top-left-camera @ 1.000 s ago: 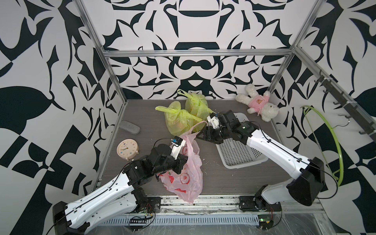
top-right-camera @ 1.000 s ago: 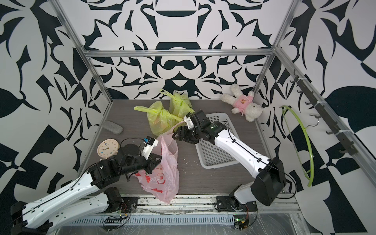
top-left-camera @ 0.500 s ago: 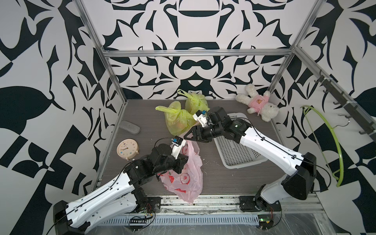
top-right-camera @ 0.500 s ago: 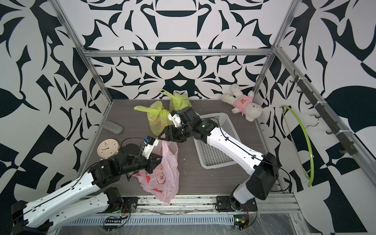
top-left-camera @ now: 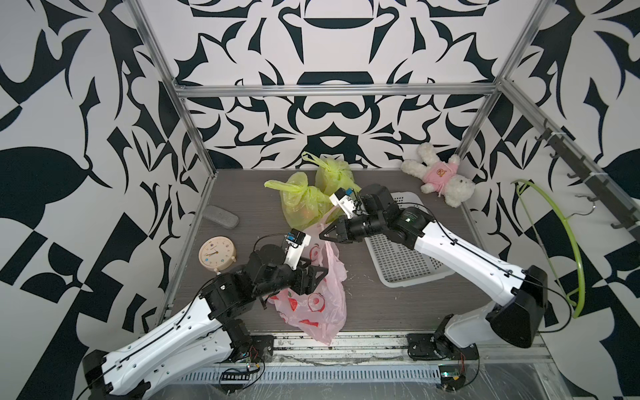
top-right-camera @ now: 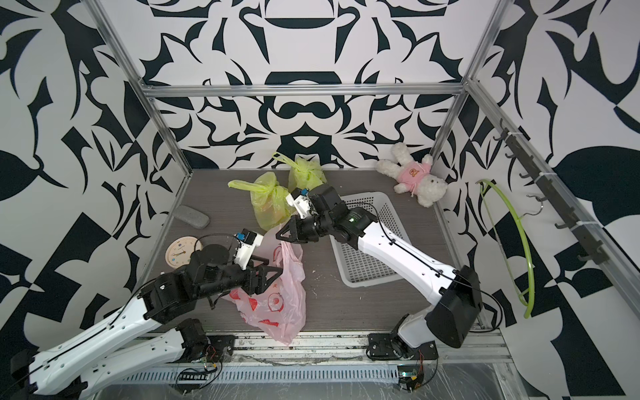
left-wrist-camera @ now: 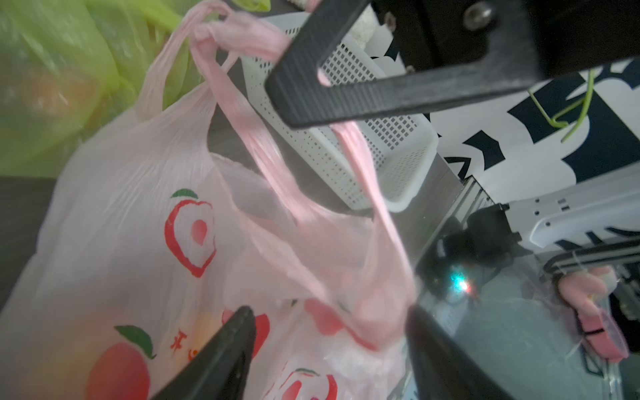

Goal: Place the peach into a plastic bag & tie a knot
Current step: Adjust the plastic bag at the center of the board.

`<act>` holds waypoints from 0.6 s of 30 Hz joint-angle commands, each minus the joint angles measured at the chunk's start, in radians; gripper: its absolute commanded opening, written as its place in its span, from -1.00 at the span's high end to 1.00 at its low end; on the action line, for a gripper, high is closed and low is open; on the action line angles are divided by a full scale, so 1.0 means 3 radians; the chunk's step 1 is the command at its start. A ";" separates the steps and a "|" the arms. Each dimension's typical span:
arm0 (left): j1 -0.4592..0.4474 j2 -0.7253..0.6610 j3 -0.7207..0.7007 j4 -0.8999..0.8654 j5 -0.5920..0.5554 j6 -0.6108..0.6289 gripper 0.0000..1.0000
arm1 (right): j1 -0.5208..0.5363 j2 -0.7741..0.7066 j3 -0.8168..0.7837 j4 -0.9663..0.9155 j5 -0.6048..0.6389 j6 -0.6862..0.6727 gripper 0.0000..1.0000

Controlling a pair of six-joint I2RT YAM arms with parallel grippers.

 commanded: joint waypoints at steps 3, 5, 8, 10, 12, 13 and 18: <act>0.0009 -0.0356 0.0328 -0.0065 -0.0028 0.0184 -0.95 | 0.0011 -0.0273 0.0003 0.0676 -0.0363 -0.0170 1.00; 0.0009 -0.0356 0.0459 -0.0076 0.0039 0.0293 -1.00 | 0.0012 -0.0281 0.0038 0.0767 -0.0450 -0.0150 1.00; 0.0009 -0.0318 0.0626 -0.0087 -0.0011 0.0441 -0.99 | 0.0012 -0.0304 0.0070 0.0859 -0.0603 -0.0160 1.00; 0.0024 -0.0285 0.0714 -0.0027 -0.0015 0.0514 -0.99 | 0.0012 -0.0342 0.0073 0.0887 -0.0668 -0.0192 1.00; 0.0052 -0.0195 0.0801 0.0023 0.0080 0.0589 -0.99 | 0.0015 -0.0397 0.0073 0.0908 -0.0707 -0.0229 1.00; 0.0074 -0.0110 0.0870 -0.0018 0.0112 0.0636 -0.99 | 0.0013 -0.0432 0.0087 0.0923 -0.0732 -0.0248 1.00; 0.0326 0.0322 0.1065 -0.0179 0.0333 0.0824 -0.99 | 0.0012 -0.0486 0.0277 0.0666 -0.0722 -0.0434 1.00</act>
